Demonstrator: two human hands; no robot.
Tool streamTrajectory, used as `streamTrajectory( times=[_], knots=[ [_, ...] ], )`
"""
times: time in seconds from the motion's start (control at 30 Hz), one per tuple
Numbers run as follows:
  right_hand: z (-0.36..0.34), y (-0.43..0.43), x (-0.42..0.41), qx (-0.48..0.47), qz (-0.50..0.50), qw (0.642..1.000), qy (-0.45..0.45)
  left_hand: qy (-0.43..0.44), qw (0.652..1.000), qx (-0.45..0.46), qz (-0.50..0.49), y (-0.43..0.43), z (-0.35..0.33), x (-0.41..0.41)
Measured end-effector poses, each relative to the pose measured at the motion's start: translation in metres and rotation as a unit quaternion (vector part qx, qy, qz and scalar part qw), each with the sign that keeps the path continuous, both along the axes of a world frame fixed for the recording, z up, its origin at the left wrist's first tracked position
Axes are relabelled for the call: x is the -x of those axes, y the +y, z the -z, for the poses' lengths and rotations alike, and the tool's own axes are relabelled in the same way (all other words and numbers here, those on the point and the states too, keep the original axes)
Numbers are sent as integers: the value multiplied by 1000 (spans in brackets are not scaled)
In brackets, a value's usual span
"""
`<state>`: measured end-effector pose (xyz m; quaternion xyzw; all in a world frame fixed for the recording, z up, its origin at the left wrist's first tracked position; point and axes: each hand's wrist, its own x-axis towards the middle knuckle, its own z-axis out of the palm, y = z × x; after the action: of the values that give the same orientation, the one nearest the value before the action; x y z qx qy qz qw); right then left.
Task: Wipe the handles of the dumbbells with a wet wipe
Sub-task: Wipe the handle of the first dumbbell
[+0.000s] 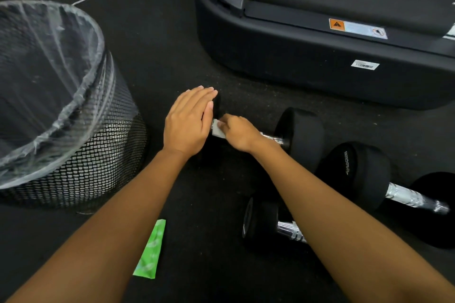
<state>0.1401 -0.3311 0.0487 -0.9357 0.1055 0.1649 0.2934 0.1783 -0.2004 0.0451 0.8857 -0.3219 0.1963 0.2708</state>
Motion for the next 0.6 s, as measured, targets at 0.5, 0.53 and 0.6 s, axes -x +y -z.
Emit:
streamTrajectory(
  times=[0.5, 0.53, 0.6],
  knots=[
    [-2, -5, 2, 17, -16, 1000, -10, -1, 1000, -5, 2, 1, 0, 0],
    [-2, -10, 5, 26, -23, 999, -24, -1, 1000, -7, 3, 1, 0, 1],
    [0, -13, 11, 53, -22, 996, -62, 0, 1000, -10, 2, 1, 0, 1]
  ],
)
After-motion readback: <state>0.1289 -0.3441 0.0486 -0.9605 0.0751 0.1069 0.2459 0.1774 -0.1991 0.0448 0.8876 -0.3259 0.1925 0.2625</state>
